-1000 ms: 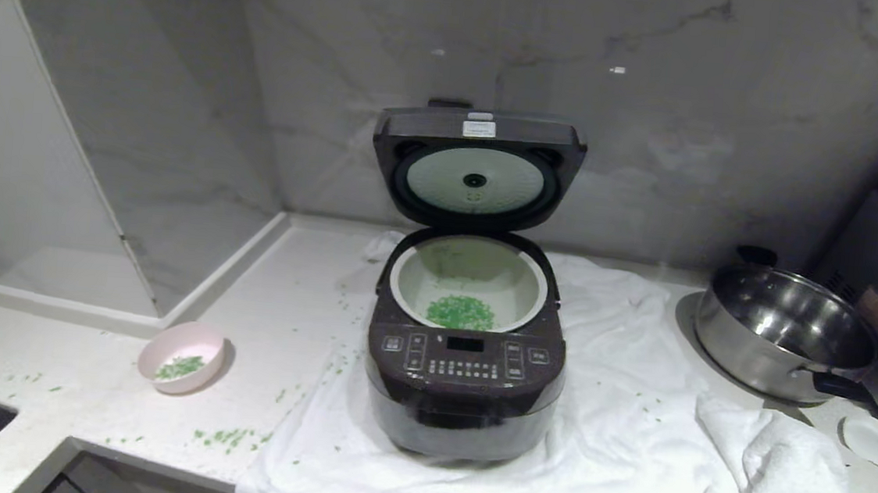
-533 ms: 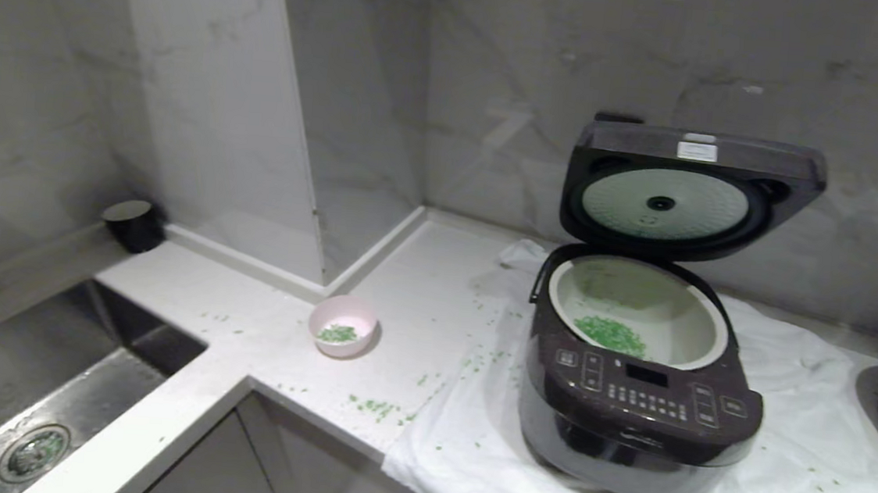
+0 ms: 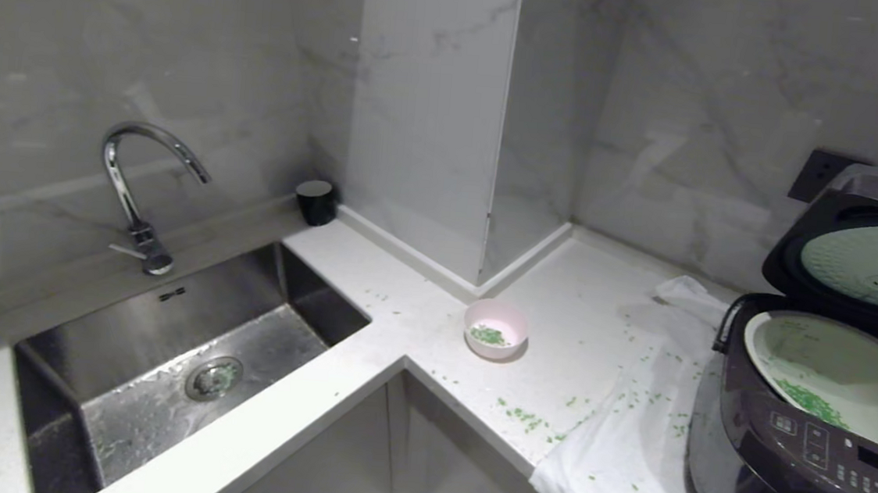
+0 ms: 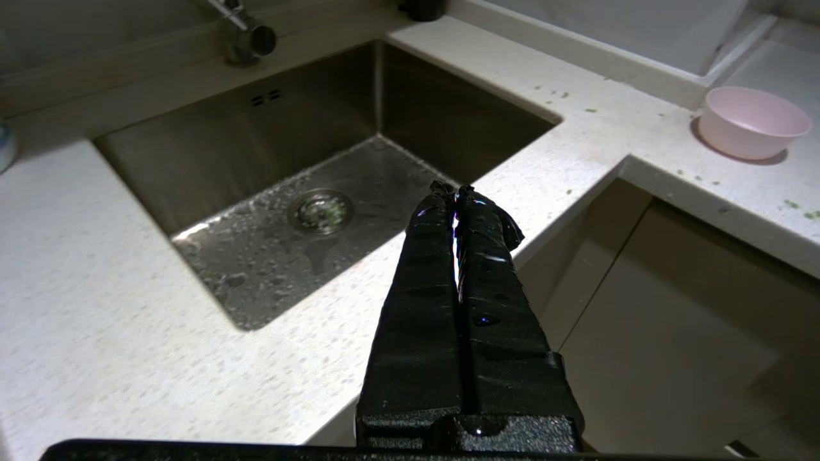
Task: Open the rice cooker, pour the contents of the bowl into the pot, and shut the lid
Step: Turn on the tap
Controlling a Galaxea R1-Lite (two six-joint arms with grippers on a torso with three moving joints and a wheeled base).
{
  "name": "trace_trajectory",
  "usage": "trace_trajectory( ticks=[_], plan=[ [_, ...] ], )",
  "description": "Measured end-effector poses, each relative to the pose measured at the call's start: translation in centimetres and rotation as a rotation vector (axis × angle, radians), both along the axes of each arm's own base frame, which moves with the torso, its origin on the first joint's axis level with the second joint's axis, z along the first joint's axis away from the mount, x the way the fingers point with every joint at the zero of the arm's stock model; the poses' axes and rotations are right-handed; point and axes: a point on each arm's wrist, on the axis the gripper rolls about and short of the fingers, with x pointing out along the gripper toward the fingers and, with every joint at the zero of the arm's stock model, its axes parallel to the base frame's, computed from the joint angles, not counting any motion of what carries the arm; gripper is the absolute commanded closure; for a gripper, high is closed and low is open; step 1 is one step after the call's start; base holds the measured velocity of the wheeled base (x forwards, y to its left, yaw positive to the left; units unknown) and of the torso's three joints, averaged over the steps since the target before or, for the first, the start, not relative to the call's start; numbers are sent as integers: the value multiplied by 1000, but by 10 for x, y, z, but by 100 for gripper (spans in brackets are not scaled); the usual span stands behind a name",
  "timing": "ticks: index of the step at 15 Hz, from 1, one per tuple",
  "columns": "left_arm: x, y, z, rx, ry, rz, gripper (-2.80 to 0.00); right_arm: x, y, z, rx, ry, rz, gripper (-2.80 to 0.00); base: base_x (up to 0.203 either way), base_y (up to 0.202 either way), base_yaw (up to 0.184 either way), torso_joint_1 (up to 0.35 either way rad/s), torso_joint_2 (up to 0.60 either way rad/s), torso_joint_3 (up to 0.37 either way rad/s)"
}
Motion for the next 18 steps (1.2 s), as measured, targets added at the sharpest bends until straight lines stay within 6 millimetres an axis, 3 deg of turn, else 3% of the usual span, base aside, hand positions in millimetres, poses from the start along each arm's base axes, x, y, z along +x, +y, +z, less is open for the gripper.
trace_trajectory(
  ticks=[7, 13, 18],
  plan=[
    [0, 0, 0, -1, 0, 1, 0, 0, 0, 0, 1, 0, -2, 0, 0, 0, 0, 0, 0, 0],
    [0, 0, 0, -1, 0, 2, 0, 0, 0, 0, 3, 0, -3, 0, 176, 0, 2, 4, 0, 2],
    [0, 0, 0, -1, 0, 2, 0, 0, 0, 0, 3, 0, -3, 0, 11, 0, 0, 3, 2, 0]
  ],
)
